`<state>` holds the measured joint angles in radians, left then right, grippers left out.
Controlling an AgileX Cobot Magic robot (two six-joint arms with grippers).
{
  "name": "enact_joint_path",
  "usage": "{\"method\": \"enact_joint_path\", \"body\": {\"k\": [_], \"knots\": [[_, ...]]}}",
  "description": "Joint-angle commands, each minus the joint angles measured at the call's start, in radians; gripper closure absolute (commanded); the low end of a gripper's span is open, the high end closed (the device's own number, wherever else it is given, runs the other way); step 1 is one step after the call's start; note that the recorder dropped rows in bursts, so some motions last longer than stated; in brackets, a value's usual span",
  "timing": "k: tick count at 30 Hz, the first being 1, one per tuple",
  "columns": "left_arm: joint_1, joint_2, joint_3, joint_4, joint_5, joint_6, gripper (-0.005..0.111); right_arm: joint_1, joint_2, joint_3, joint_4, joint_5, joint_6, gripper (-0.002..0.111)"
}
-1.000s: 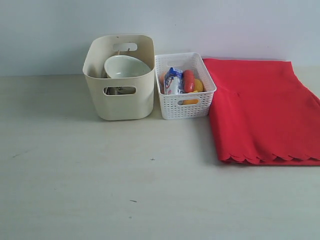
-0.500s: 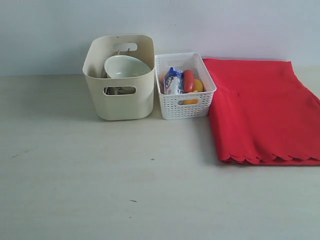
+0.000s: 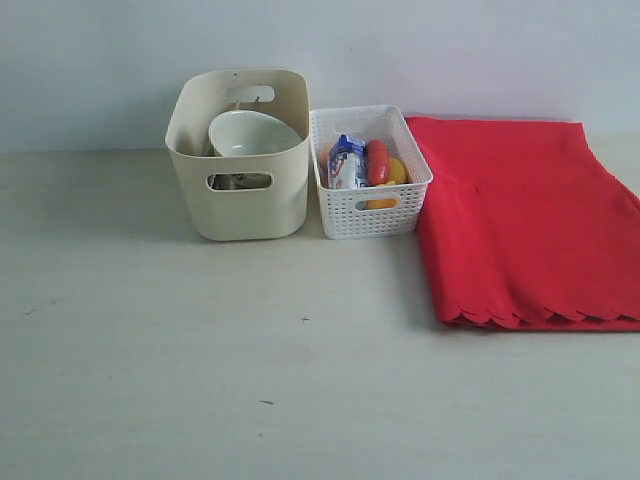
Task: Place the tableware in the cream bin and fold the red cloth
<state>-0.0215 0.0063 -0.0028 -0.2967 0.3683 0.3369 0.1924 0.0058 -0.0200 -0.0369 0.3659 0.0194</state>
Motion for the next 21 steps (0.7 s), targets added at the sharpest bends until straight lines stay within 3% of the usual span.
{"method": "enact_joint_path", "body": {"k": [1, 21], "knots": [[0.003, -0.006, 0.003, -0.002, -0.005, -0.002, 0.107, -0.026, -0.006, 0.02, -0.009, -0.04, 0.026, 0.108], [0.003, -0.006, 0.003, -0.002, -0.005, -0.002, 0.107, -0.048, -0.006, 0.02, -0.013, -0.058, 0.035, 0.108]]}}
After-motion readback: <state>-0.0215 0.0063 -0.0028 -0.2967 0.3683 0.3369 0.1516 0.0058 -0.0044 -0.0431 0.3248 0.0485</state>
